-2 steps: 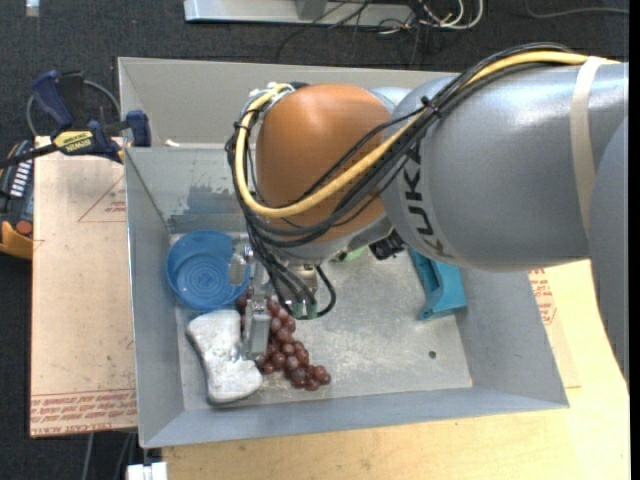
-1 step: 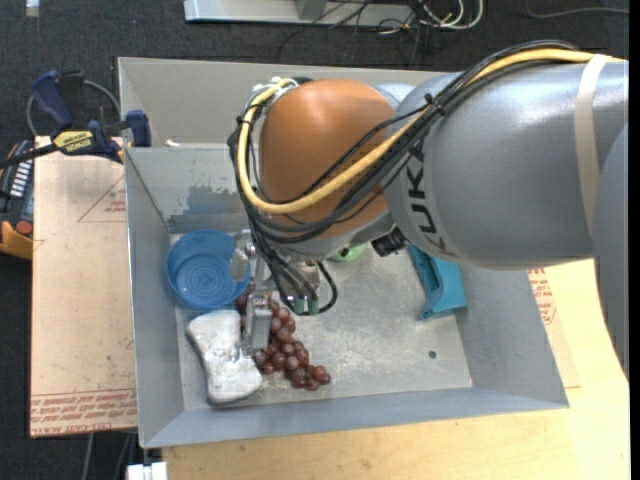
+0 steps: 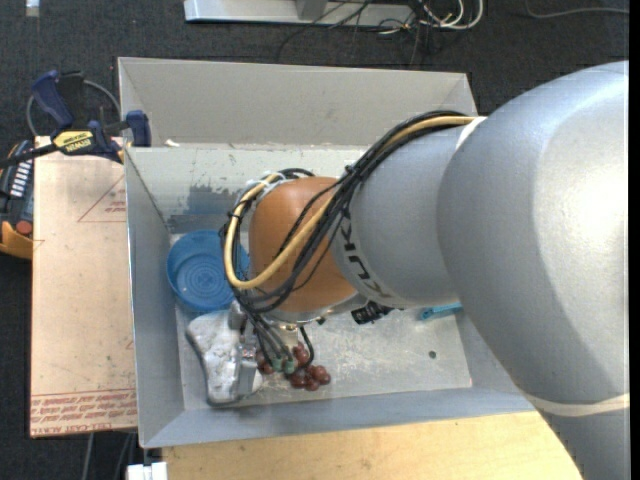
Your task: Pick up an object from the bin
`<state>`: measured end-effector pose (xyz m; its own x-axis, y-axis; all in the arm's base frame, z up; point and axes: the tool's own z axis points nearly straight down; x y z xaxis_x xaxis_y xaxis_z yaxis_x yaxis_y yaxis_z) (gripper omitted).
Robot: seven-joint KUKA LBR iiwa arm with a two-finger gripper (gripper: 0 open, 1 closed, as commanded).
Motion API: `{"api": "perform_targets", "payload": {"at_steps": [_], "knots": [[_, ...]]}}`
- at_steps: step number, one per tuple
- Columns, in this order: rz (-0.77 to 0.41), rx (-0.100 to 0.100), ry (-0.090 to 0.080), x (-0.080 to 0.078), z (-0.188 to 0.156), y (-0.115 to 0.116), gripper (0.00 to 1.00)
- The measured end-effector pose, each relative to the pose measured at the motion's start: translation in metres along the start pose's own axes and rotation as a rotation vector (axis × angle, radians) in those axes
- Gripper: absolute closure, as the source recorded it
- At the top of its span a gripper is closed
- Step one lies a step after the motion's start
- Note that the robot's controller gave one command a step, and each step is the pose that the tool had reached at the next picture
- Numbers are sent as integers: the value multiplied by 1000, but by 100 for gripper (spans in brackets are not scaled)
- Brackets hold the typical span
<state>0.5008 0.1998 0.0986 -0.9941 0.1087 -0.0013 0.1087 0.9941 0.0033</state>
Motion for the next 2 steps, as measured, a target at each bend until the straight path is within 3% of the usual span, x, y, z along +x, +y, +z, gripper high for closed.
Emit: {"api": "perform_targets", "payload": {"at_steps": [1,2], "knots": [[16,-10,-14,-67,25,-56,0],[-293,-9,-22,13,23,5,0]]}}
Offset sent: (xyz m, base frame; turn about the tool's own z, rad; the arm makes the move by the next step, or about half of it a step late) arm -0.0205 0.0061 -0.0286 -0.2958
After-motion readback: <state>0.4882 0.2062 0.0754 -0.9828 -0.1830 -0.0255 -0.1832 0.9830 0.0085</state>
